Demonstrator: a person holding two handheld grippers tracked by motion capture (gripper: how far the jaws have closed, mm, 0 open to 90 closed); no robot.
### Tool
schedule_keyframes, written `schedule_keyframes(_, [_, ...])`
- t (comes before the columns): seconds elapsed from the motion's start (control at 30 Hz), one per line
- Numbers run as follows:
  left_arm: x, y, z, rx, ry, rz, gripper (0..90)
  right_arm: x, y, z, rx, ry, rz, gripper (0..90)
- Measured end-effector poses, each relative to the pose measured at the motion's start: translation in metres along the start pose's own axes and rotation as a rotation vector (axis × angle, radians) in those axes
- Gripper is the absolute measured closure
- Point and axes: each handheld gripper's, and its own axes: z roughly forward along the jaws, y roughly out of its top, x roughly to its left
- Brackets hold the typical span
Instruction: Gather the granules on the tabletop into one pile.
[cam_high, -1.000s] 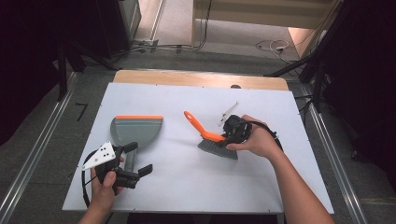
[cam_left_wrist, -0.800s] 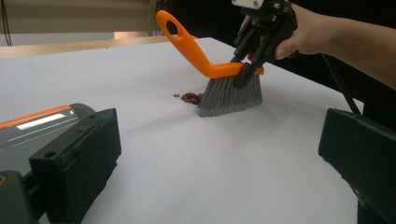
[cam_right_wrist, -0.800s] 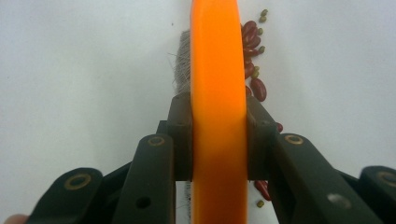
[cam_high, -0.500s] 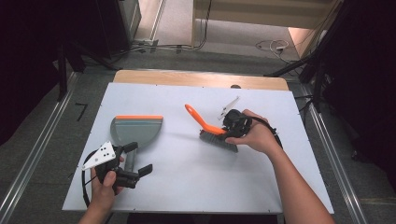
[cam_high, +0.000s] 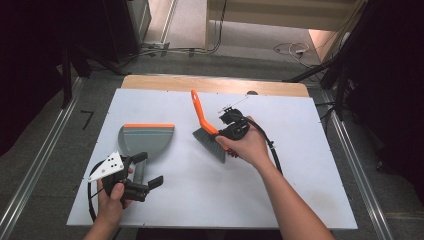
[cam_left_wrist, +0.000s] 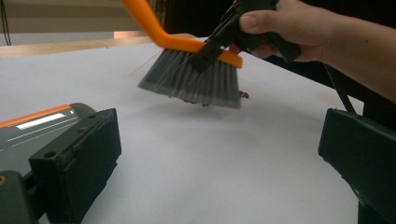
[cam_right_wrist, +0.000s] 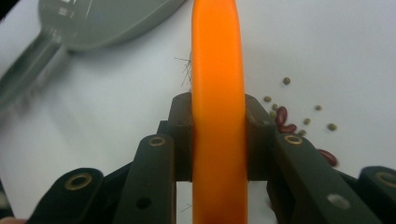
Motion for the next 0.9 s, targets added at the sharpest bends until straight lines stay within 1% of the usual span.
schedule_keyframes(0.07, [0.000,0.000,0.000,0.000,-0.002,0.002,0.3,-0.002,0.002,0.012,0.002,-0.013,0.066,68.4])
schedule_keyframes(0.1, [0.000,0.000,0.000,0.001,-0.002,0.003,0.3,-0.004,0.002,0.015,0.005,-0.023,0.086,68.4])
schedule_keyframes(0.17, [0.001,0.000,-0.001,0.001,-0.001,0.002,0.3,-0.010,0.001,0.022,0.005,-0.054,0.133,68.4])
schedule_keyframes(0.2, [0.001,0.000,-0.001,0.003,0.000,0.003,0.3,-0.015,-0.001,0.023,-0.002,-0.079,0.158,68.3])
schedule_keyframes(0.23, [0.001,0.000,-0.001,0.004,0.000,0.003,0.3,-0.020,-0.002,0.023,-0.002,-0.063,0.187,68.3])
schedule_keyframes(0.27, [0.001,0.000,-0.001,0.004,0.000,0.002,0.3,-0.024,-0.003,0.022,0.001,-0.050,0.204,68.3])
schedule_keyframes(0.3, [0.001,0.000,-0.001,0.003,0.000,0.003,0.3,-0.027,-0.005,0.022,0.005,-0.050,0.206,68.2])
schedule_keyframes(0.43, [0.000,0.000,0.000,0.003,-0.002,0.003,0.3,-0.040,-0.016,0.014,0.010,-0.056,0.248,67.9])
schedule_keyframes(0.6, [-0.001,0.000,0.000,0.005,-0.002,0.005,0.3,-0.052,-0.032,0.006,-0.006,-0.051,0.289,67.7])
schedule_keyframes(0.9, [-0.001,0.000,0.000,0.004,-0.001,0.002,0.3,-0.067,-0.048,-0.008,-0.020,-0.051,0.316,67.7])
